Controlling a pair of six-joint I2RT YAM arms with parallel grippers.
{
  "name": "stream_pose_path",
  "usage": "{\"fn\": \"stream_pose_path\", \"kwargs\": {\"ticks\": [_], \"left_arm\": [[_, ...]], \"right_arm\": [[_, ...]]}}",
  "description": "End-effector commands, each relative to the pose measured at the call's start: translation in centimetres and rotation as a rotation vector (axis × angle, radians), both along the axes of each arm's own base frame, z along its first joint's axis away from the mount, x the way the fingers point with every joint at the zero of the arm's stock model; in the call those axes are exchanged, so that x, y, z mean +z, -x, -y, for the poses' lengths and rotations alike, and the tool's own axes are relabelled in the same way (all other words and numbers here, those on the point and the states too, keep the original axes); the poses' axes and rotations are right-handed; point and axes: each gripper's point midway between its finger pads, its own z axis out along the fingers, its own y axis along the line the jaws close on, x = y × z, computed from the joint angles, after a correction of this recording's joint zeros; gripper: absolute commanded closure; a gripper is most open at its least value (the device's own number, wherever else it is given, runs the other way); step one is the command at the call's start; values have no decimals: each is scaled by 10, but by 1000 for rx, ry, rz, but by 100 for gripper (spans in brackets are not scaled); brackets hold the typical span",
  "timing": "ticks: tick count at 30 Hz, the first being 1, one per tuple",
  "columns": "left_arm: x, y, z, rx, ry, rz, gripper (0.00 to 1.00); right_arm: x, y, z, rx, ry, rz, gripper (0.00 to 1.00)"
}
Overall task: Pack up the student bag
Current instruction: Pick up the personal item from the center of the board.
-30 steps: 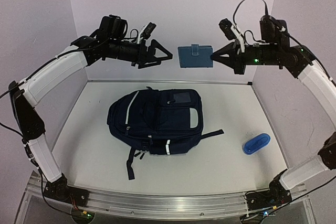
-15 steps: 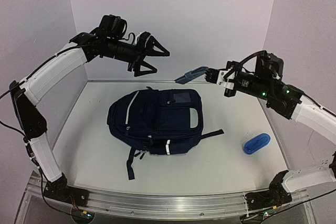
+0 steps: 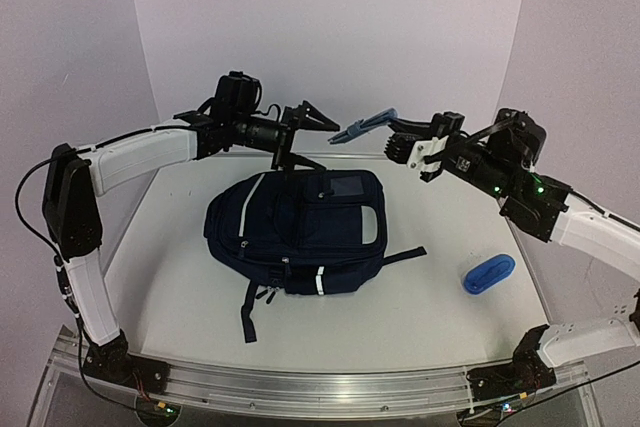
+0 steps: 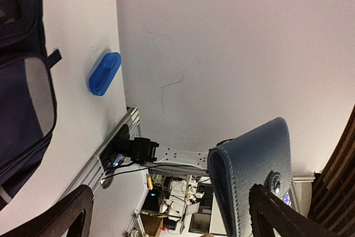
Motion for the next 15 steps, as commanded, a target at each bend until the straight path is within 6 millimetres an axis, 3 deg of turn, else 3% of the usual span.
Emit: {"fn": "stream_pose_path", "kwargs": {"ticks": [1, 10, 15], "left_arm": [[62, 6, 0, -39, 204, 106, 6], [68, 9, 0, -65, 303, 87, 28], [60, 7, 2, -70, 292, 58, 31]], "right_arm": [[24, 5, 3, -24, -66, 95, 100], [23, 3, -9, -52, -131, 131, 100], [28, -1, -13, -71, -174, 150, 100]]}}
